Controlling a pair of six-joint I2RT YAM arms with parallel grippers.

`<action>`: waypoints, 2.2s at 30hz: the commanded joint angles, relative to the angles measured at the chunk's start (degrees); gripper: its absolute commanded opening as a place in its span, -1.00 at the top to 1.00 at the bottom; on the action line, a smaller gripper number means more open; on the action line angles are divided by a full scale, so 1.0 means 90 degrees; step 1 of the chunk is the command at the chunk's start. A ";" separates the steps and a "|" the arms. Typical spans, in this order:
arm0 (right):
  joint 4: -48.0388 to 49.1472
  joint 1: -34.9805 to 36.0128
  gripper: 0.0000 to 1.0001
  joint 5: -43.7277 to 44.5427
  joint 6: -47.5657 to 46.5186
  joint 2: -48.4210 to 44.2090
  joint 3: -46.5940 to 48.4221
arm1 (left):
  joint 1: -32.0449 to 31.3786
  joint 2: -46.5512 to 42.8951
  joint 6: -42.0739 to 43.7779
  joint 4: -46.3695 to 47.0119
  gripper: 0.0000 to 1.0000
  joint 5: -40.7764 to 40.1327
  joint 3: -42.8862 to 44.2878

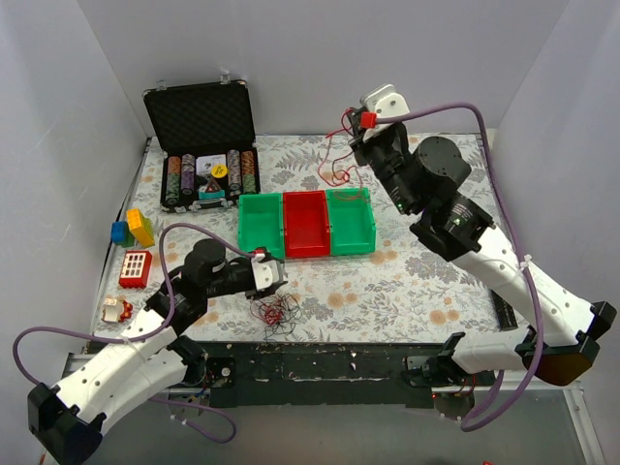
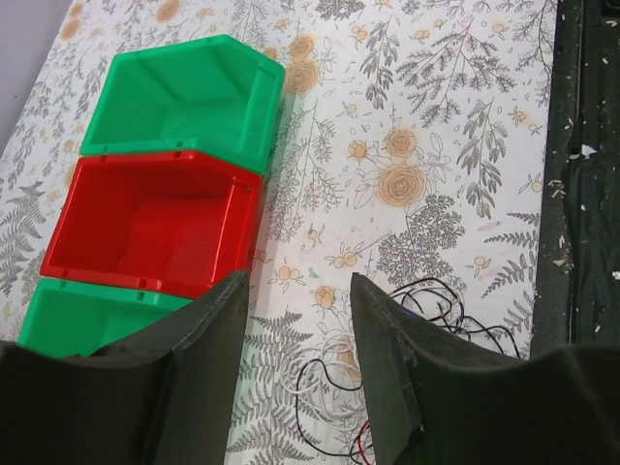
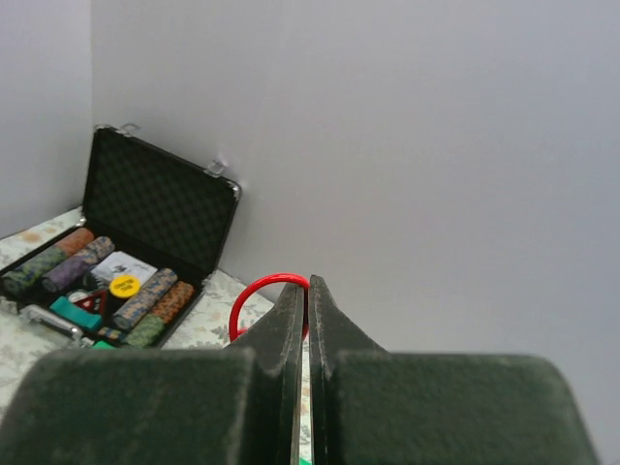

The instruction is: Untangle the cables

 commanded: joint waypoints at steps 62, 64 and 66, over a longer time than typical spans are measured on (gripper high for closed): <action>0.1055 -0.2250 0.97 -0.0791 0.2647 0.1466 -0.3508 | 0.0167 -0.0109 0.0619 -0.0466 -0.13 -0.0281 0.0550; 0.0802 -0.2250 0.97 -0.0615 0.2746 0.1739 -0.3392 | 0.0167 -0.0099 0.0629 -0.0496 -0.16 -0.0281 0.0550; 0.0567 -0.2260 0.97 -0.0575 0.2854 0.2013 -0.3265 | 0.0167 -0.0099 0.0619 -0.0506 -0.20 -0.0271 0.0550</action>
